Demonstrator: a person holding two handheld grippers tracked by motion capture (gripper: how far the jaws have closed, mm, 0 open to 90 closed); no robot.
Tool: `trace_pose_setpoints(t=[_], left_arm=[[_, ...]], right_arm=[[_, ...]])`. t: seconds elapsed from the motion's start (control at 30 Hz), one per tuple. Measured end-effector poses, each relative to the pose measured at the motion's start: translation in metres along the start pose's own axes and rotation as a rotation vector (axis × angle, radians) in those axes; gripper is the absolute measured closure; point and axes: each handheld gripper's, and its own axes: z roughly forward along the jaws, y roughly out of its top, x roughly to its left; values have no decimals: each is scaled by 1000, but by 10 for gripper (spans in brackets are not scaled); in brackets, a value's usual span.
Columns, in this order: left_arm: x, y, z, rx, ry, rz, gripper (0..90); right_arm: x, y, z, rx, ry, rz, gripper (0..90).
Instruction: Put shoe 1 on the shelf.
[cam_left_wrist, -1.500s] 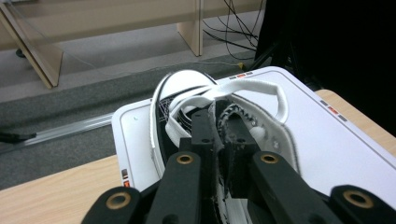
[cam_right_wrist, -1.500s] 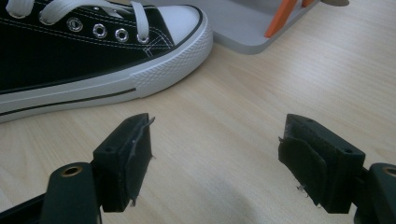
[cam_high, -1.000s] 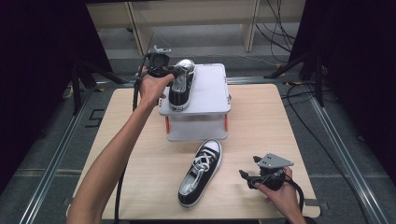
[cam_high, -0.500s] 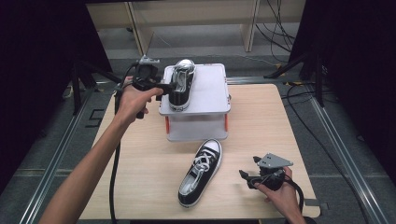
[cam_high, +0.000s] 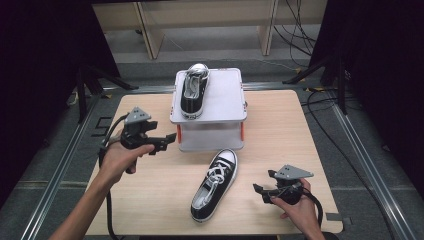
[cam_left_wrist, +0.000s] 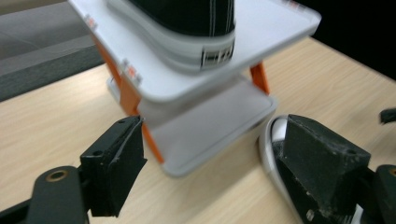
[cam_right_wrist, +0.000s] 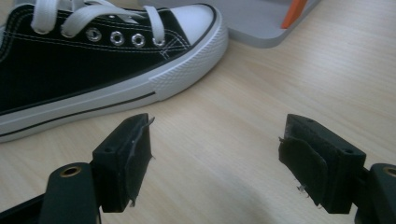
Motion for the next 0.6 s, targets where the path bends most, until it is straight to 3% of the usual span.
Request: trace_pose_setpoints(t=[0.07, 0.13, 0.17, 0.37, 0.53, 0.57, 0.6], left_arm=[[1, -19, -2, -1, 17, 0, 187], [2, -37, -2, 4, 18, -17, 175], [2, -48, -1, 0, 5, -35, 169], [2, -108, 6, 52, 2, -78, 156], [5, -137, 8, 97, 25, -67, 156], [4, -142, 9, 97, 24, -97, 155], [5, -145, 8, 113, 25, -86, 155]], right_arm=[[3, 1, 1, -3, 7, -7, 249], [8, 3, 1, 2, 12, 28, 249], [9, 5, 0, -2, -2, -2, 248], [26, 15, 0, 8, 31, -9, 246], [32, 17, 4, 12, 37, -24, 245], [32, 17, 5, 13, 36, -25, 245], [32, 17, 6, 16, 42, -23, 245]])
